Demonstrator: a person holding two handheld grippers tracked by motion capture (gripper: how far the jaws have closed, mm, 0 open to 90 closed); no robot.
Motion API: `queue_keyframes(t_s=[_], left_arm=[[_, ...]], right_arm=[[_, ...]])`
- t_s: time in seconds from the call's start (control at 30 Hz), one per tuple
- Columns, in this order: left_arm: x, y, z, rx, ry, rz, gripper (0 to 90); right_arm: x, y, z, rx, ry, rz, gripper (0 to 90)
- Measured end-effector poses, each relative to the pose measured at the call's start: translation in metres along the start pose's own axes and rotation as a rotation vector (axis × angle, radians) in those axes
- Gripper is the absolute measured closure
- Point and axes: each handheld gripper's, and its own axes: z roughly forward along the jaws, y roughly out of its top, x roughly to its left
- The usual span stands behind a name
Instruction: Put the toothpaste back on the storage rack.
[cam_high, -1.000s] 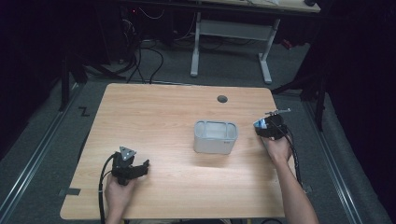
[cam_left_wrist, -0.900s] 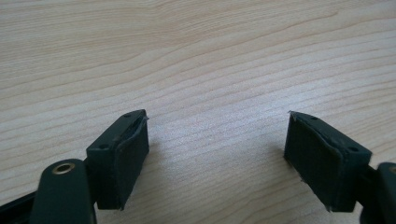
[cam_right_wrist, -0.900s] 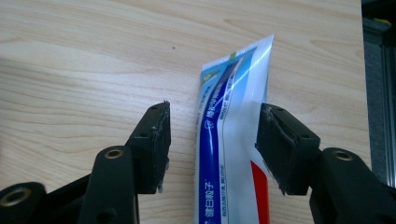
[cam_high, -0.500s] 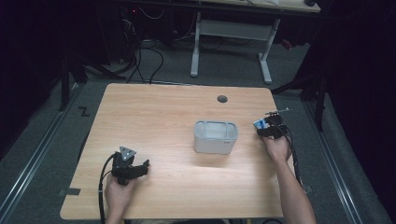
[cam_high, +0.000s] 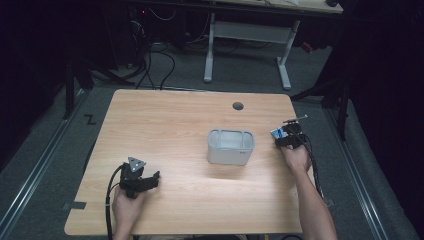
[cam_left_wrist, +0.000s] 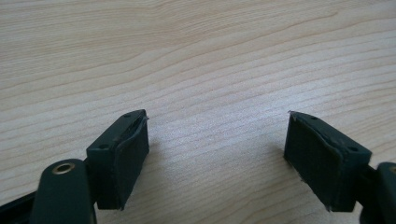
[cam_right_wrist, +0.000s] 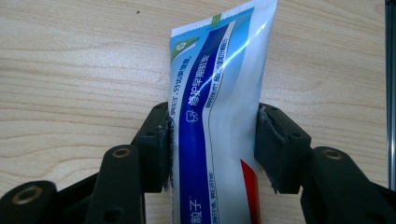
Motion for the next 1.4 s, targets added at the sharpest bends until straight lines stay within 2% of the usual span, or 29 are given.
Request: queue_keyframes(t_s=[0.1, 0.13, 0.17, 0.33, 0.6, 0.7, 1.07, 1.13, 1.3, 1.33, 1.4], left_arm=[[0.0, 0.0, 0.0, 0.002, 0.0, 0.0, 22.3], [0.0, 0.0, 0.0, 0.0, 0.0, 0.0, 22.4], [0.0, 0.0, 0.0, 0.0, 0.0, 0.0, 22.3], [0.0, 0.0, 0.0, 0.001, 0.0, 0.0, 22.2], [0.0, 0.0, 0.0, 0.0, -0.001, -0.002, 22.2], [0.0, 0.0, 0.0, 0.0, -0.002, -0.003, 22.2], [0.0, 0.0, 0.0, 0.0, 0.0, -0.001, 22.2], [0.0, 0.0, 0.0, 0.001, -0.001, -0.001, 22.2], [0.0, 0.0, 0.0, 0.001, -0.001, -0.001, 22.3], [0.0, 0.0, 0.0, 0.001, -0.001, -0.001, 22.3], [0.0, 0.0, 0.0, 0.0, 0.0, -0.001, 22.3]], right_arm=[[0.001, 0.001, 0.0, 0.003, -0.004, -0.017, 53.0], [0.001, 0.001, -0.001, 0.01, -0.005, -0.02, 57.0], [0.0, 0.0, -0.001, 0.007, 0.013, -0.014, 59.7], [-0.001, 0.0, -0.003, 0.023, 0.02, -0.006, 61.5], [0.003, 0.0, -0.008, 0.023, 0.016, -0.052, 66.1], [0.004, 0.0, -0.013, 0.011, 0.021, -0.071, 66.9], [0.003, 0.0, -0.04, -0.074, 0.091, -0.073, 67.5], [0.003, -0.001, -0.05, -0.102, 0.108, -0.085, 67.9], [0.005, -0.003, -0.062, -0.128, 0.123, -0.114, 68.3], [0.006, -0.005, -0.068, -0.147, 0.139, -0.12, 68.4], [0.006, -0.005, -0.07, -0.158, 0.143, -0.122, 68.4]])
